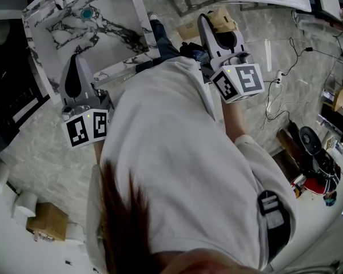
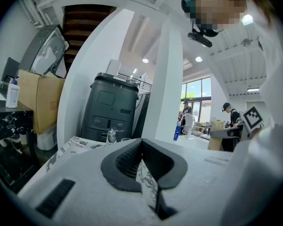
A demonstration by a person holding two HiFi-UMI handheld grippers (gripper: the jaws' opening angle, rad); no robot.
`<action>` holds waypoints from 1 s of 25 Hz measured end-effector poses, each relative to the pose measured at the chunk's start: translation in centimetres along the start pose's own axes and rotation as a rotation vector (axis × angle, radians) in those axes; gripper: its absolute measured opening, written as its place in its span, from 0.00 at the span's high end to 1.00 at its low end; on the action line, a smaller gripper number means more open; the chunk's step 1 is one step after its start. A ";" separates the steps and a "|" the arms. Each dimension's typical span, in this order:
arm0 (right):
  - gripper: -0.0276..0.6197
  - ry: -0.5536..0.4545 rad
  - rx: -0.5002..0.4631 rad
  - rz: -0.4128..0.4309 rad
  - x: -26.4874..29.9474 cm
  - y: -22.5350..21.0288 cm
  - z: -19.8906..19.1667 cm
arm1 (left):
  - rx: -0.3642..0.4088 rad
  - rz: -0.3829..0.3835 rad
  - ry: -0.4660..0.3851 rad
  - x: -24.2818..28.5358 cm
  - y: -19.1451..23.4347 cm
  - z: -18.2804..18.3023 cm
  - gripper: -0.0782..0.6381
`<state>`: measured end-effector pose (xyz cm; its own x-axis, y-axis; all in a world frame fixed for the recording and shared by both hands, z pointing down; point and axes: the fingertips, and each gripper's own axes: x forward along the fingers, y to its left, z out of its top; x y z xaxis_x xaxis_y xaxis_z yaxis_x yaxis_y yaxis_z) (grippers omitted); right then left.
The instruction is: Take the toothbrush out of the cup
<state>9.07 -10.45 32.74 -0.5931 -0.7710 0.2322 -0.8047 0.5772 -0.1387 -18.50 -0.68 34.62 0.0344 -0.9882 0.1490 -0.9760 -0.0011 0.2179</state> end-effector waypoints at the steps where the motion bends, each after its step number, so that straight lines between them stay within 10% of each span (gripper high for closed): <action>1: 0.82 0.004 0.000 0.000 0.0 0.0 0.0 | -0.002 0.000 0.002 0.0 0.0 0.0 0.88; 25: 0.82 0.030 -0.006 0.092 -0.9 -0.1 -0.3 | 0.017 0.002 -0.001 -1.5 -3.1 -0.6 0.88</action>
<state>9.70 -9.73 32.88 -0.6631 -0.7065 0.2474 -0.7468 0.6468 -0.1546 -15.45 0.85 34.27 0.0324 -0.9884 0.1484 -0.9796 -0.0020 0.2009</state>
